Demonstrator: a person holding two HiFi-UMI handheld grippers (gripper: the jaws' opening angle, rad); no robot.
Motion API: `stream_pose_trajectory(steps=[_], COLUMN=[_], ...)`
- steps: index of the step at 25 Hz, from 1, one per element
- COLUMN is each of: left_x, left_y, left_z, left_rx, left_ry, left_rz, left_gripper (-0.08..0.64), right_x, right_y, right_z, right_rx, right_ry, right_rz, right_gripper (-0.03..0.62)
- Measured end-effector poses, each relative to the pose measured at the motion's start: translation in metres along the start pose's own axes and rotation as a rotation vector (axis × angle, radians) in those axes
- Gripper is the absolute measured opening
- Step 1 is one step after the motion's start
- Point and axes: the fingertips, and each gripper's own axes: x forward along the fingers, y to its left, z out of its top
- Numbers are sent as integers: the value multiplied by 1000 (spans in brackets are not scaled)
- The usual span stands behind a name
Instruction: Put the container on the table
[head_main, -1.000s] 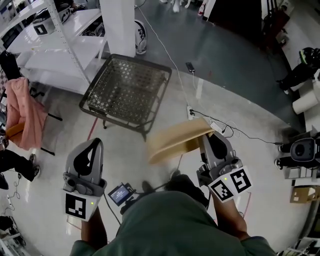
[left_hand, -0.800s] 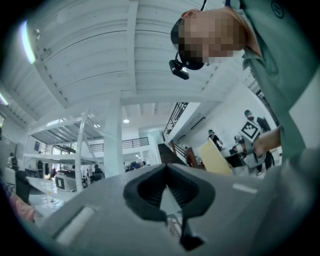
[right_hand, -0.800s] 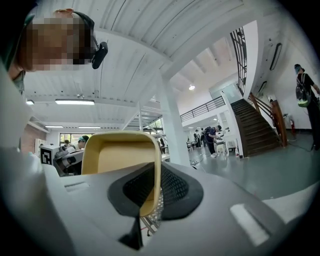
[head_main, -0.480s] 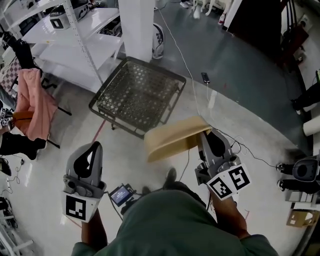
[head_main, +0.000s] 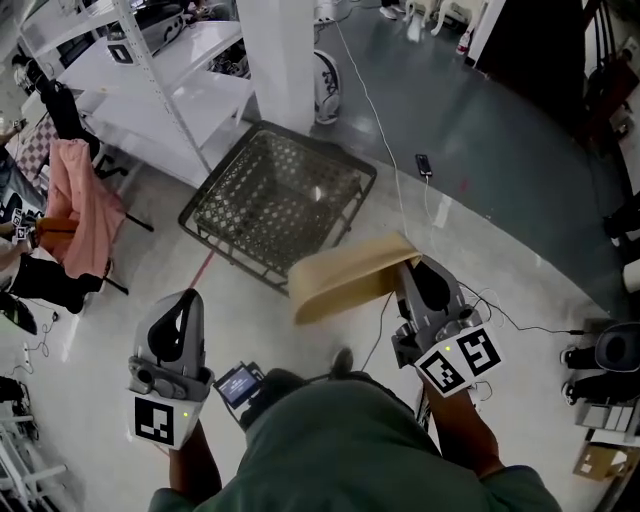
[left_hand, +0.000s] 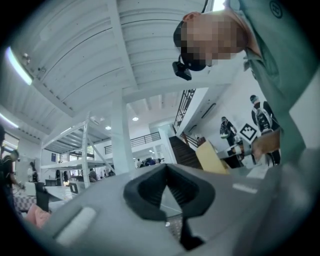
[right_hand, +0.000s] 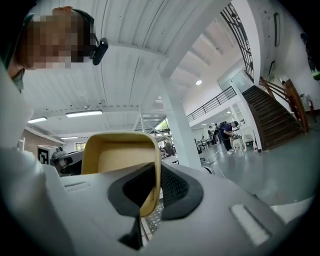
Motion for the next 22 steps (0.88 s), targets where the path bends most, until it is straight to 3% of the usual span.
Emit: stream_pose_trajectory(steps=[5,13,22], left_x=[27,73,108], left_y=[-17,5,76], left_z=[4,2,-31], left_rx=[32,16,-37], left_ry=[22,17,-33], left_rz=[-23,-84,-167], left_gripper=[2,2,2], right_x=[-3,24,77], right_y=[-29,-52,-48], right_z=[3,9,10], right_rx=[28,50,19], right_ry=[-11,3,9], right_rz=[-8,-58,-173], right_gripper=[29,28,28])
